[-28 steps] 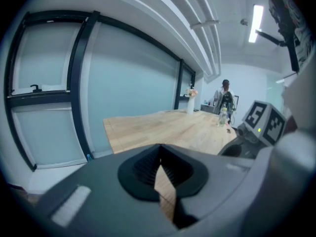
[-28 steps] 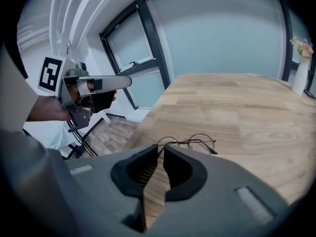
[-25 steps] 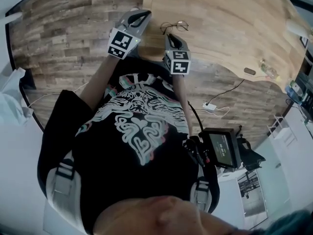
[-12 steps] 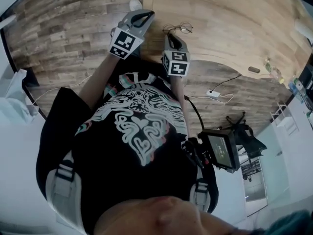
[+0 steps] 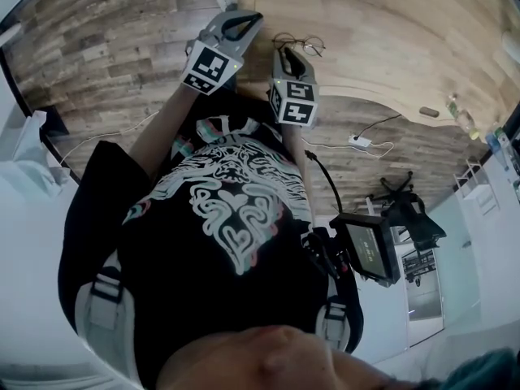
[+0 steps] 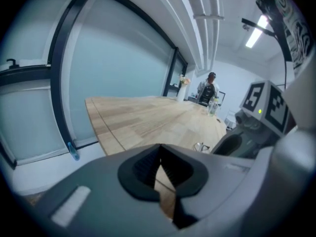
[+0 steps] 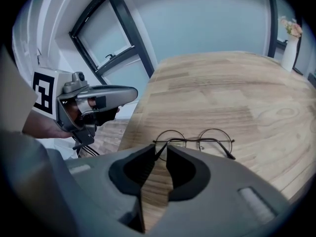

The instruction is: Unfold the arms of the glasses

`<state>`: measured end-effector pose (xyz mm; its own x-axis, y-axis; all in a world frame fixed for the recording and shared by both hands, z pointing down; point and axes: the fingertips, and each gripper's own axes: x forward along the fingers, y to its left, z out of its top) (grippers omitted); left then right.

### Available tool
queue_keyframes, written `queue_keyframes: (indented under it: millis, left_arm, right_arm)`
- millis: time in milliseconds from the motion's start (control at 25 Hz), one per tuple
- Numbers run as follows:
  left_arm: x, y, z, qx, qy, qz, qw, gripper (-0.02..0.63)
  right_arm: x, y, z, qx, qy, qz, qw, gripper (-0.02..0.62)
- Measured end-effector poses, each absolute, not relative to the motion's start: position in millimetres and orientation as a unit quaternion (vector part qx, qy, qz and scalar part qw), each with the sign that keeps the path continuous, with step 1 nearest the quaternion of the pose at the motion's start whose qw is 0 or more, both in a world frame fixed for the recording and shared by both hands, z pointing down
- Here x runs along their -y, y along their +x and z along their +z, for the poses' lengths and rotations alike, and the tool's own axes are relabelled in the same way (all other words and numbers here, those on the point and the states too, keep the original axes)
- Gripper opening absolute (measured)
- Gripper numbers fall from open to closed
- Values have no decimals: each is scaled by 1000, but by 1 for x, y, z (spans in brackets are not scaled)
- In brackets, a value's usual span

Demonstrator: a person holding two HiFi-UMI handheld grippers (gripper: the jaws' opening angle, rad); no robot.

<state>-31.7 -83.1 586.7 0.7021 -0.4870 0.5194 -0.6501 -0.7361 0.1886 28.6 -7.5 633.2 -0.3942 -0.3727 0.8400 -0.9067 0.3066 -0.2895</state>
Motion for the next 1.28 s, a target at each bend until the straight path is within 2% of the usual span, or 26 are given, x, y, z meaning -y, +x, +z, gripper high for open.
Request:
queue_keyframes:
  millis: [160, 240, 400, 760, 840, 1280]
  left_arm:
    - [78, -32, 589, 300, 909, 238, 163, -11]
    - [70, -30, 596, 289, 911, 251, 155, -11]
    - [56, -22, 608, 271, 912, 269, 148, -11]
    - [44, -9, 610, 240, 921, 282, 123, -11]
    - [42, -7, 611, 232, 922, 288, 115, -11]
    - [23, -1, 620, 162, 930, 318, 90, -11]
  right_arm:
    - [6, 20, 631, 732, 437, 405, 331, 74]
    - [3, 19, 636, 727, 438, 409, 335, 110]
    - [4, 21, 640, 721, 448, 408, 336, 110]
    - [3, 27, 641, 712, 457, 424, 322, 67]
    - [3, 26, 641, 711, 453, 436, 315, 25]
    - [7, 22, 631, 711, 448, 467, 277, 23]
